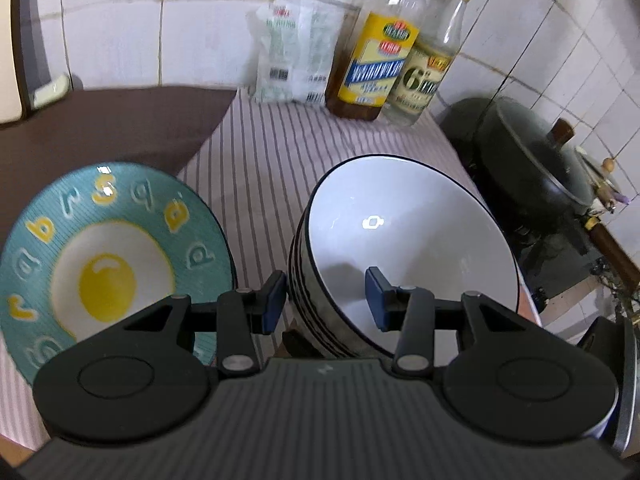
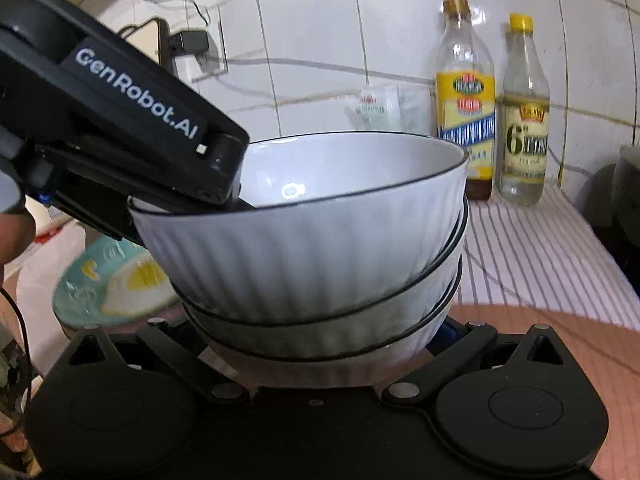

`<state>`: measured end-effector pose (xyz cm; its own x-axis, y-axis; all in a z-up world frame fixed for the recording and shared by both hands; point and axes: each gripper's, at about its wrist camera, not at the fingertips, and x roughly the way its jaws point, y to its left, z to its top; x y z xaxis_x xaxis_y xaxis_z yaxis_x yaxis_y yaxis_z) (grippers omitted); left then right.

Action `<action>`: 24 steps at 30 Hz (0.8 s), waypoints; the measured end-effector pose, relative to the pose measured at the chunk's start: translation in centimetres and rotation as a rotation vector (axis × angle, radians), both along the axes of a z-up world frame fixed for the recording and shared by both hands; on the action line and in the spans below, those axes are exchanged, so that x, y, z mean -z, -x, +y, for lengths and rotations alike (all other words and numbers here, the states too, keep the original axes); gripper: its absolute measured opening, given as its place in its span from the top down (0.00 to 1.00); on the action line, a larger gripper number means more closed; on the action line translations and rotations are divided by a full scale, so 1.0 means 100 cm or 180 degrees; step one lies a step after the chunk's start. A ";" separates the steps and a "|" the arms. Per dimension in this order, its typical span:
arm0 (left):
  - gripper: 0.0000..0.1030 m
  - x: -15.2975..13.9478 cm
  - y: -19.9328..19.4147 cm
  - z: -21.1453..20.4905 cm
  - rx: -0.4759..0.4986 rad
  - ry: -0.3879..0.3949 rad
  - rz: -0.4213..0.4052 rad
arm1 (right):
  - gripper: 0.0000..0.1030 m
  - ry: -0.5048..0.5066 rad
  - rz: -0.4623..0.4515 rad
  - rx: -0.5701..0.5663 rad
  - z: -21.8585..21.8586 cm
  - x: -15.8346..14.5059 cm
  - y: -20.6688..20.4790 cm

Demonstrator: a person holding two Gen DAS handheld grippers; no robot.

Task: Organize plates and bowls
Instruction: 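Lift the bowl stack with both grippers onto the plate stack, open both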

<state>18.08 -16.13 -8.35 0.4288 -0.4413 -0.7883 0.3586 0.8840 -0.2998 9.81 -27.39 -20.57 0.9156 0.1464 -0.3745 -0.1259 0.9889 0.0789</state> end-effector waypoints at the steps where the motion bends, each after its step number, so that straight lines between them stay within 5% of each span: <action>1: 0.60 -0.006 0.001 0.003 0.0005 0.0014 -0.0030 | 0.00 0.0018 -0.0044 0.0000 0.003 -0.006 0.002; 14: 0.60 -0.076 0.015 0.084 -0.0254 -0.0033 -0.0311 | 0.00 0.0153 -0.0258 -0.0373 0.074 -0.063 -0.005; 24: 0.60 -0.061 -0.003 0.147 -0.0472 -0.0158 -0.0181 | 0.00 0.0088 -0.0130 -0.0588 0.125 -0.048 -0.044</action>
